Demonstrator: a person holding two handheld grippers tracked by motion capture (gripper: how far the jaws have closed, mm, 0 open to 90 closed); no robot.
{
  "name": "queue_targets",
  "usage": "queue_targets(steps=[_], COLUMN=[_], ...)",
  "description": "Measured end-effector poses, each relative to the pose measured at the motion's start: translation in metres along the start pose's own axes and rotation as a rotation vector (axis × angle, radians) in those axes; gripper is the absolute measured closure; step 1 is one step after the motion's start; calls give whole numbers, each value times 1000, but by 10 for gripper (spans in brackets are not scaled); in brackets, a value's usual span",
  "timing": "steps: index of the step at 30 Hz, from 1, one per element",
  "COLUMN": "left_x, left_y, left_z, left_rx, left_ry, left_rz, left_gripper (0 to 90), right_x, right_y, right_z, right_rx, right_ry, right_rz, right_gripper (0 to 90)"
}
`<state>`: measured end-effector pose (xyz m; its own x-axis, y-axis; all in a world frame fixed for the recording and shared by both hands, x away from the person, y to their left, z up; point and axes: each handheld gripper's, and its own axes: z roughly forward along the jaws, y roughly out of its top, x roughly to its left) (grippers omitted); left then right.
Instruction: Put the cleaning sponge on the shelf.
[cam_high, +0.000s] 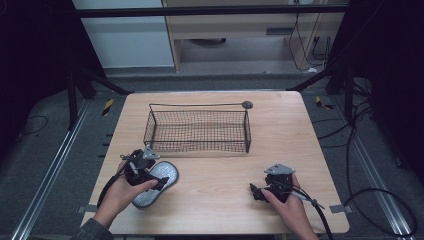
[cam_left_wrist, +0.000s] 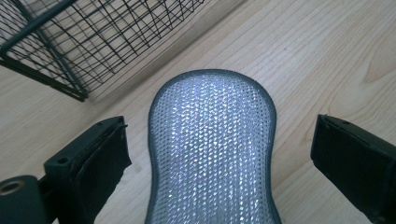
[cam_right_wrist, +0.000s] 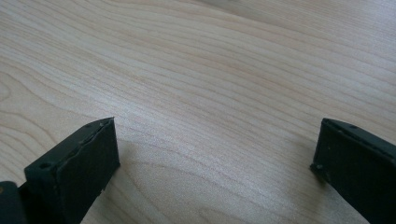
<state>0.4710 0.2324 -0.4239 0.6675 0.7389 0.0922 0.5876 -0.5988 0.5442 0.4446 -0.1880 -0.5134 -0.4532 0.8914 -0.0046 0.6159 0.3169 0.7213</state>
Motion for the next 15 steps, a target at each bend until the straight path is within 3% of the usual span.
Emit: queue_targets(steps=[2,10,15], left_x=[2,10,10], left_y=[1,-2,-5], left_z=[-4,-10,-9], left_rx=[5,93,116], left_ry=[-13,-12,-20], left_rz=[-10,24,37], left_gripper=[36,36,36], right_x=[0,1,1], right_y=[0,0,0], right_z=[0,0,0], right_rx=[0,0,0], right_ry=[0,-5,-5], right_rz=[0,7,9], right_gripper=[4,4,4])
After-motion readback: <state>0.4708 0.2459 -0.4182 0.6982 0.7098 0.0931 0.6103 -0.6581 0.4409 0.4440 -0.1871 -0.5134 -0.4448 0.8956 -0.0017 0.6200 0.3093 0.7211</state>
